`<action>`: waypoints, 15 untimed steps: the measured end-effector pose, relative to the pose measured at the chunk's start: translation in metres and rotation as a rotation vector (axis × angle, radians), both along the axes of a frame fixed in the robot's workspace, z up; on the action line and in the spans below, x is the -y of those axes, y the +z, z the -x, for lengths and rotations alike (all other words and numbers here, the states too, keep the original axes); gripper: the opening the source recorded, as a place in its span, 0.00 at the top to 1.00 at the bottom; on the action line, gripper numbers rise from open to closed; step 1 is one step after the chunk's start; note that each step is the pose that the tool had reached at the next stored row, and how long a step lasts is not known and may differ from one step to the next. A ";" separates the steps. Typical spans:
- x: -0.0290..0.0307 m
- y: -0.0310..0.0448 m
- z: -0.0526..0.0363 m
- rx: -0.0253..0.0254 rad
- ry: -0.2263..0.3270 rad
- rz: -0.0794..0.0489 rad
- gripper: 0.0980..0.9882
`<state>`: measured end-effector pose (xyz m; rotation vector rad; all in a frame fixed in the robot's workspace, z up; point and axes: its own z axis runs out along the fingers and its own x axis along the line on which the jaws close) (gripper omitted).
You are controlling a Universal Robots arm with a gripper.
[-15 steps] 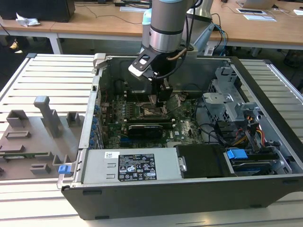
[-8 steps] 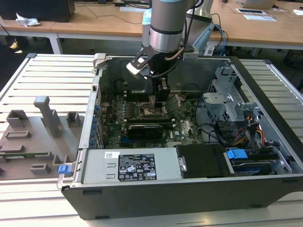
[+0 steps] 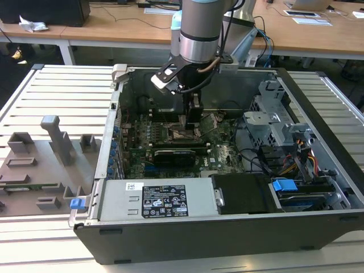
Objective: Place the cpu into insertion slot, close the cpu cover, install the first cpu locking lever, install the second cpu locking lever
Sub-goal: 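Place the cpu into insertion slot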
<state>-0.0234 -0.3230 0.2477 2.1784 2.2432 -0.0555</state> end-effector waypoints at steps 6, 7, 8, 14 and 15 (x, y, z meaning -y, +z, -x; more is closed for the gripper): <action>-0.0042 -0.0009 0.0017 0.0001 0.000 0.000 0.50; -0.0071 -0.0010 0.0018 0.0000 0.000 0.001 0.50; -0.0094 -0.0014 0.0018 0.0000 0.000 0.001 0.50; -0.0103 -0.0077 0.0032 0.0001 0.000 0.001 0.50; -0.0103 -0.0086 0.0033 0.0000 0.000 0.001 0.50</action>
